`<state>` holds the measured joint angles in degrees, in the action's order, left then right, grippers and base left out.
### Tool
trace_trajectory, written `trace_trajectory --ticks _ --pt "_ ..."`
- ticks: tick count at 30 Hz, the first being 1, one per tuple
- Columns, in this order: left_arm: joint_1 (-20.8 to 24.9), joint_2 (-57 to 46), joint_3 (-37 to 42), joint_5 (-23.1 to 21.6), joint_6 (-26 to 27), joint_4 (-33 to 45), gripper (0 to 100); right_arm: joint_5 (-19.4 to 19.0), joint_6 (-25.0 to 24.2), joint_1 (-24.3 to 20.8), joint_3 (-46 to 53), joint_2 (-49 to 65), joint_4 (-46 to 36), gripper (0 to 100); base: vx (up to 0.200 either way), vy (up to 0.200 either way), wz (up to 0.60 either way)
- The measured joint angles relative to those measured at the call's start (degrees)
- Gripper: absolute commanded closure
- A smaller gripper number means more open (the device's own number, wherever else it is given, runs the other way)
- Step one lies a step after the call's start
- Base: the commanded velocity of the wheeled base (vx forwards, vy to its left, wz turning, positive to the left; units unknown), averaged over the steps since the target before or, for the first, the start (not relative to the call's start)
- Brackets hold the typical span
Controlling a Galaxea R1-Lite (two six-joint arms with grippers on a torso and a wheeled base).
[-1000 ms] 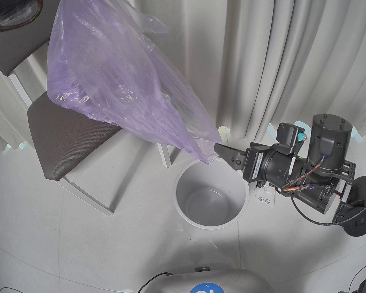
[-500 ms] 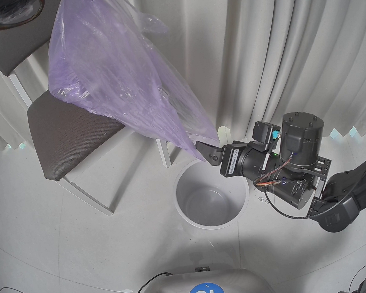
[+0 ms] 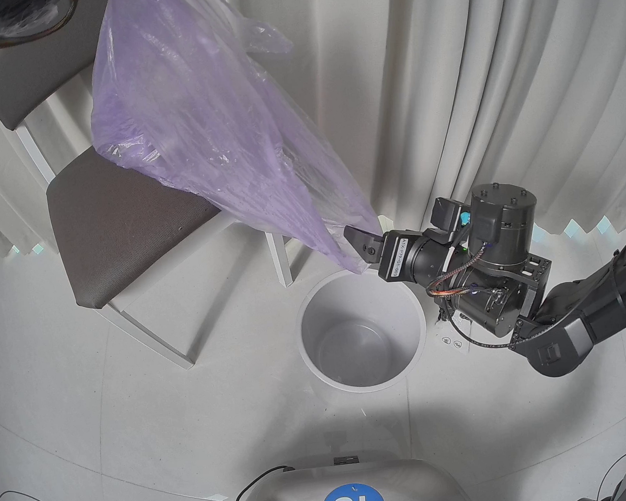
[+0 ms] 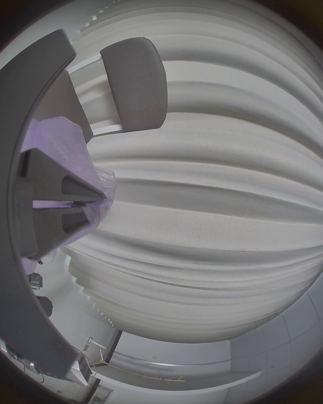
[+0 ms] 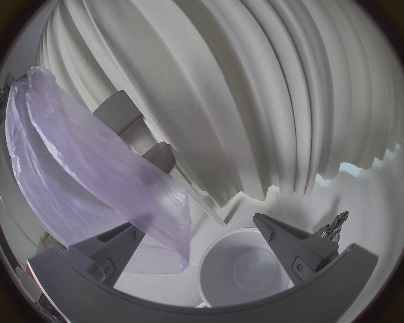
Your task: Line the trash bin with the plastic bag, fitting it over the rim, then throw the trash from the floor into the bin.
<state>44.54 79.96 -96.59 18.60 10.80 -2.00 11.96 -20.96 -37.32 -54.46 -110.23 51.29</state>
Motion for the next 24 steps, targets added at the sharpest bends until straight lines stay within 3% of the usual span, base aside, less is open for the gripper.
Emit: trace_trajectory --ticks 21,22,24 --pt "0.55 0.39 -0.62 0.0 -0.1 0.0 100 -0.02 -0.94 1.55 -0.59 -3.11 2.3 0 0.0 0.0 0.0" --pt "0.55 0.39 -0.57 0.0 -0.16 0.0 100 -0.02 -0.94 1.55 -0.59 -3.13 2.28 100 0.0 0.0 0.0" --pt "0.55 0.37 -0.35 0.02 -0.73 0.0 100 -0.04 -0.94 1.55 -0.59 -3.15 2.3 100 0.0 0.0 0.0"
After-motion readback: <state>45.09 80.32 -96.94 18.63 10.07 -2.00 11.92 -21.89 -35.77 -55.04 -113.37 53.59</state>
